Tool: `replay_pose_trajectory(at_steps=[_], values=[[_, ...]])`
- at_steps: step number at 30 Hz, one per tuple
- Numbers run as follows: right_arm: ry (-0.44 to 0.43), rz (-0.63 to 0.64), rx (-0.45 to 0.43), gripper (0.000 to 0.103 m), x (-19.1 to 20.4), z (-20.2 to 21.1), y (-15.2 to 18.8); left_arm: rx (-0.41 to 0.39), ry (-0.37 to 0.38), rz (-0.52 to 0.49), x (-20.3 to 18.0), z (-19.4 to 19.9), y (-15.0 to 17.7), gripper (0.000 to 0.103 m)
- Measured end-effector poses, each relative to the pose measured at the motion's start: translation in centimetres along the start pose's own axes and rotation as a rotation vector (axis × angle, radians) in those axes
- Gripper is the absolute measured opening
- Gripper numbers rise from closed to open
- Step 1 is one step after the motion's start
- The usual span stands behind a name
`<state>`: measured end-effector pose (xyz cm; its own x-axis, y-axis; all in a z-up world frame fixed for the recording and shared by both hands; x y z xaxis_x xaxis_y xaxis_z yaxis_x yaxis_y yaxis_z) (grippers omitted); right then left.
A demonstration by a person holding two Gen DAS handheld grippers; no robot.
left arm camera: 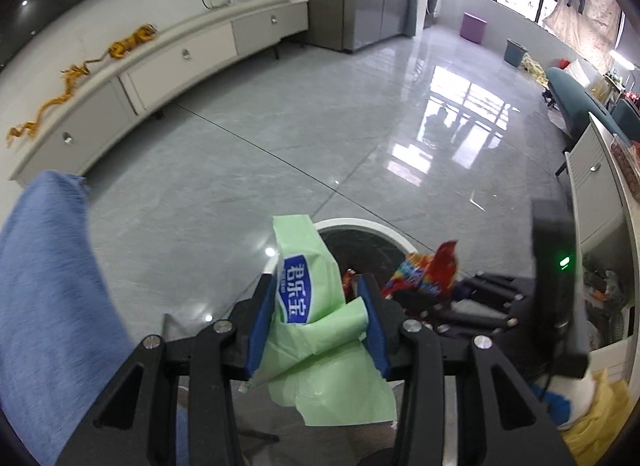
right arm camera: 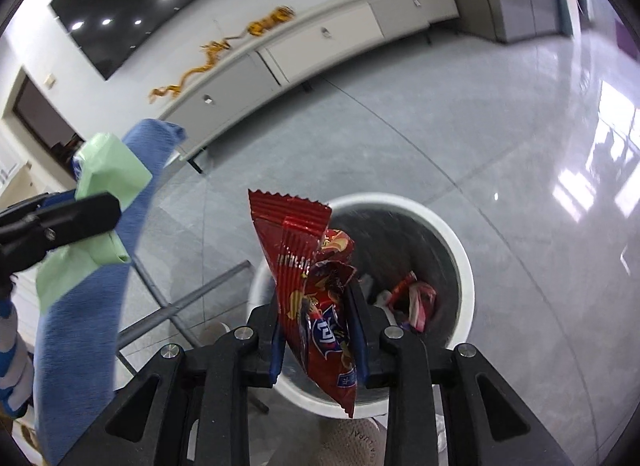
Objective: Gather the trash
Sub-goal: 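Carry both items over the trash bin and open both grippers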
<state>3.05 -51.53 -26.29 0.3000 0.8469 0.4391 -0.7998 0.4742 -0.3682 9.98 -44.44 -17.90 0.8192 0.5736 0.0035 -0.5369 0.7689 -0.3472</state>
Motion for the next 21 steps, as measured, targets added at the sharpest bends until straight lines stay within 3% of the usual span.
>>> replay_pose_trajectory(at_steps=[1, 3, 5, 13, 21], values=[[0.001, -0.015, 0.013, 0.028, -0.7, -0.7, 0.1, 0.002, 0.004, 0.000, -0.3, -0.5, -0.4, 0.048], [-0.005, -0.035, 0.029, 0.042, -1.3, -1.4, 0.1, 0.008, 0.015, 0.002, -0.5, -1.3, -0.8, 0.052], [-0.016, -0.064, 0.045, 0.049, -1.8, -2.3, 0.1, 0.015, 0.017, 0.006, -0.8, -2.0, -1.1, 0.058], [-0.017, -0.105, 0.069, 0.055, -1.7, -3.0, 0.5, -0.002, 0.015, 0.005, -0.9, -1.8, -1.5, 0.063], [0.037, -0.093, 0.063, 0.058, -0.7, -1.9, 0.1, -0.072, -0.128, 0.016, 1.5, 2.8, 0.6, 0.064]])
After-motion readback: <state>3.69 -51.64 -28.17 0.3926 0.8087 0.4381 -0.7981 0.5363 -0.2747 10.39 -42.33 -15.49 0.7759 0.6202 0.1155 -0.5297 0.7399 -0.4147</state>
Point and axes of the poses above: each gripper's, at about its wrist camera, not at the fingertips, and z roughly against the way its jaws point, x to its left, y to its underside, the point moved 8 cm from there along -z, roughly the way its jaws point, and after that the axes turned 11 degrees about x, right-handed, at the moved point
